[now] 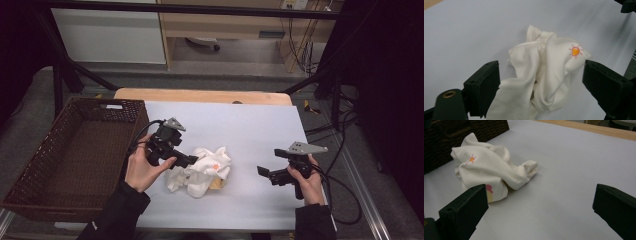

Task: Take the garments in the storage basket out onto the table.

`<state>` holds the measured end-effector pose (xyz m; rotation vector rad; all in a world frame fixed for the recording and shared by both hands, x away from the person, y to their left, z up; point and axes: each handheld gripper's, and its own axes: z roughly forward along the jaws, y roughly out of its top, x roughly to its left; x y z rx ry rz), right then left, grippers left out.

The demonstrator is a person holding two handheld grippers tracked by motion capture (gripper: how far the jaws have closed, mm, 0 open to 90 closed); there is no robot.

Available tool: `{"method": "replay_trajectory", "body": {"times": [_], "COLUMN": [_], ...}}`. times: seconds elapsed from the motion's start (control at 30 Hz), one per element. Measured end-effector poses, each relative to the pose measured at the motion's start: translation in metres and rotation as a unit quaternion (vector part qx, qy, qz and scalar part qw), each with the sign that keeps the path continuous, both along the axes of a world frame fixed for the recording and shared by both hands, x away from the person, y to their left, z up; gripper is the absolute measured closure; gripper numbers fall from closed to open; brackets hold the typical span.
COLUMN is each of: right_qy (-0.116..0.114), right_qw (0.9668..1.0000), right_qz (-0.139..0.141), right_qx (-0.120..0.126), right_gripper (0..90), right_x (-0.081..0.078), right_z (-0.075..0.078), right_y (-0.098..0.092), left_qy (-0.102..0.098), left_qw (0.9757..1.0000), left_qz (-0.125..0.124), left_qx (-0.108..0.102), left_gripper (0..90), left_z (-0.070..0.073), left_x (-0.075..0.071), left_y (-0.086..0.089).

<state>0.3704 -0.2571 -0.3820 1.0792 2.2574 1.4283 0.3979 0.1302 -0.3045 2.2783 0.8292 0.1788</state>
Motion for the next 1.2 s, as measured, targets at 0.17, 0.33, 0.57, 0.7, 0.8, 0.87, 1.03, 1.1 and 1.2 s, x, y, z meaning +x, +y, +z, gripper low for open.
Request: {"method": "replay_trajectory", "body": {"times": [0.17, 0.33, 0.57, 0.7, 0.8, 0.87, 1.03, 1.1, 1.2], "right_qy": [0.0, -0.002, -0.001, 0.0, -0.001, 0.0, 0.0, 0.0, 0.001], "right_qw": [1.0, 1.0, 1.0, 1.0, 1.0, 1.0, 1.0, 1.0, 1.0], "right_qz": [-0.001, 0.0, 0.0, 0.0, 0.0, 0.0, -0.001, 0.0, 0.0], "right_qx": [0.001, 0.002, 0.002, 0.002, 0.002, 0.001, 0.002, 0.002, 0.002], "right_gripper": [0.7, 0.7, 0.7, 0.7, 0.7, 0.7, 0.7, 0.7, 0.7], "right_x": [0.0, -0.001, -0.001, -0.001, -0.001, -0.001, -0.001, -0.001, -0.001], "right_z": [0.001, 0.001, 0.001, 0.001, 0.001, 0.001, 0.001, 0.001, 0.001], "right_y": [-0.001, -0.001, -0.001, -0.001, -0.001, 0.0, -0.001, 0.0, 0.0], "left_qy": [-0.014, -0.025, -0.038, -0.041, -0.039, -0.042, -0.04, -0.04, -0.038], "left_qw": [0.9999, 0.9996, 0.9989, 0.9987, 0.9986, 0.9983, 0.9977, 0.9971, 0.9967], "left_qz": [0.006, 0.007, 0.02, 0.027, 0.033, 0.039, 0.051, 0.06, 0.066], "left_qx": [-0.006, -0.012, -0.02, -0.012, -0.013, -0.013, -0.021, -0.026, -0.027], "left_gripper": [13.7, 12.3, 11.3, 11.2, 11.2, 11.2, 11.0, 10.9, 10.8], "left_z": [0.008, 0.012, 0.011, 0.008, 0.005, 0.002, -0.004, -0.009, -0.011], "left_x": [-0.011, -0.019, -0.029, -0.034, -0.036, -0.037, -0.038, -0.037, -0.037], "left_y": [0.01, 0.02, 0.036, 0.044, 0.054, 0.062, 0.077, 0.088, 0.092]}}
